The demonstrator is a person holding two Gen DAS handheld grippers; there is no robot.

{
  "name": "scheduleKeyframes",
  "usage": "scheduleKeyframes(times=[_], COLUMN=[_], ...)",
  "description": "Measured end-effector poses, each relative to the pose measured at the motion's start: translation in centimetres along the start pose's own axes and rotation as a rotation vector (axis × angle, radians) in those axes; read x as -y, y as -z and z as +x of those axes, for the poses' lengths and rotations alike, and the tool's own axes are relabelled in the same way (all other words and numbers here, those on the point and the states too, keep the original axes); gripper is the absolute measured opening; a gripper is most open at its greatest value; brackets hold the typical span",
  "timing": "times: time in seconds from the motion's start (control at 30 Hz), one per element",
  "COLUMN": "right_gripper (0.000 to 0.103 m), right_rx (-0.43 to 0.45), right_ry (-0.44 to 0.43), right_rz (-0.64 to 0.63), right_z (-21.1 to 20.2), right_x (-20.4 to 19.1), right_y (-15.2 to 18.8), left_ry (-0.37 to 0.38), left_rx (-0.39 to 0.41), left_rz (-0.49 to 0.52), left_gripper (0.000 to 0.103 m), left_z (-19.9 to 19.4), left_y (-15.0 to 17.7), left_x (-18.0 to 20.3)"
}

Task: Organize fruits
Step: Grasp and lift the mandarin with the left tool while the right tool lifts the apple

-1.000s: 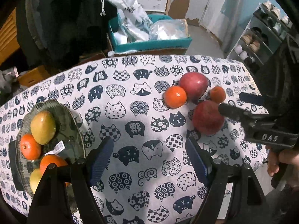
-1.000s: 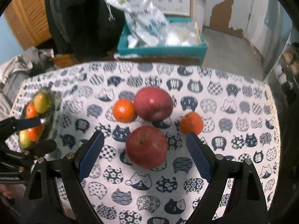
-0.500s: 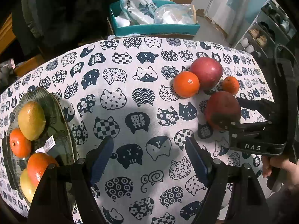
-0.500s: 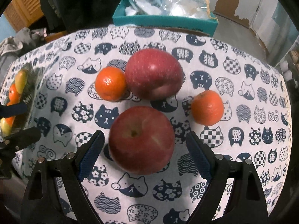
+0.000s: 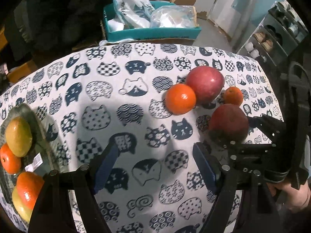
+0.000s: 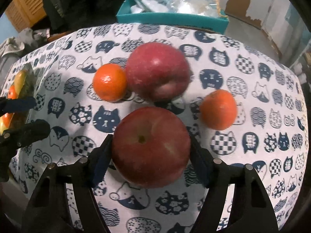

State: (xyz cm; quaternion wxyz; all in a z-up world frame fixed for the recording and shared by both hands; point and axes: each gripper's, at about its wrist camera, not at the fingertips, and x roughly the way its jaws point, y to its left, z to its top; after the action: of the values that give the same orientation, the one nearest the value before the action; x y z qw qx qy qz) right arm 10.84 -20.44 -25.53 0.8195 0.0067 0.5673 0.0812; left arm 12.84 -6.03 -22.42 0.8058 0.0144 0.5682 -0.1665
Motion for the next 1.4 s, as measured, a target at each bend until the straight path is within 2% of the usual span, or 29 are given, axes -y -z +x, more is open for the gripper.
scheduleKeyframes(times=[0.13, 0.4, 0.87, 0.97, 1.0, 1.03, 1.4], right_gripper=[0.074, 0.074, 0.074, 0.074, 0.074, 0.074, 0.074], right_rx=[0.052, 0.119, 0.117, 0.119, 0.12, 0.121, 0.142], right_ry=[0.001, 0.029, -0.014, -0.015, -0.016, -0.016, 0.003], right_rz=[0.054, 0.082, 0.143, 0.147, 0.146, 0.146, 0.116], right_z=[-1.7, -4.0, -3.6, -3.6, -3.6, -3.7, -4.6], right_x=[2.0, 4.0, 6.2, 6.3, 6.4, 6.4, 5.5], right_y=[-0.1, -0.5, -0.5, -0.6, -0.5, -0.5, -0.7], left_ry=[0.006, 0.01, 0.026, 0.046, 0.045, 0.025, 0.024], left_rx=[0.0, -0.018, -0.021, -0.03, -0.032, -0.027, 0.007], left_rz=[0.017, 0.043, 0.053, 0.054, 0.057, 0.062, 0.035], left_gripper=[0.081, 0.081, 0.081, 0.07, 0.057, 0.049, 0.048], left_z=[1.0, 3.7, 6.9, 7.4, 7.5, 7.5, 5.6], left_y=[-1.0, -3.1, -4.9, -4.9, -4.8, -4.8, -4.2], left_x=[1.2, 3.1, 3.9, 3.9, 3.9, 3.9, 2.6])
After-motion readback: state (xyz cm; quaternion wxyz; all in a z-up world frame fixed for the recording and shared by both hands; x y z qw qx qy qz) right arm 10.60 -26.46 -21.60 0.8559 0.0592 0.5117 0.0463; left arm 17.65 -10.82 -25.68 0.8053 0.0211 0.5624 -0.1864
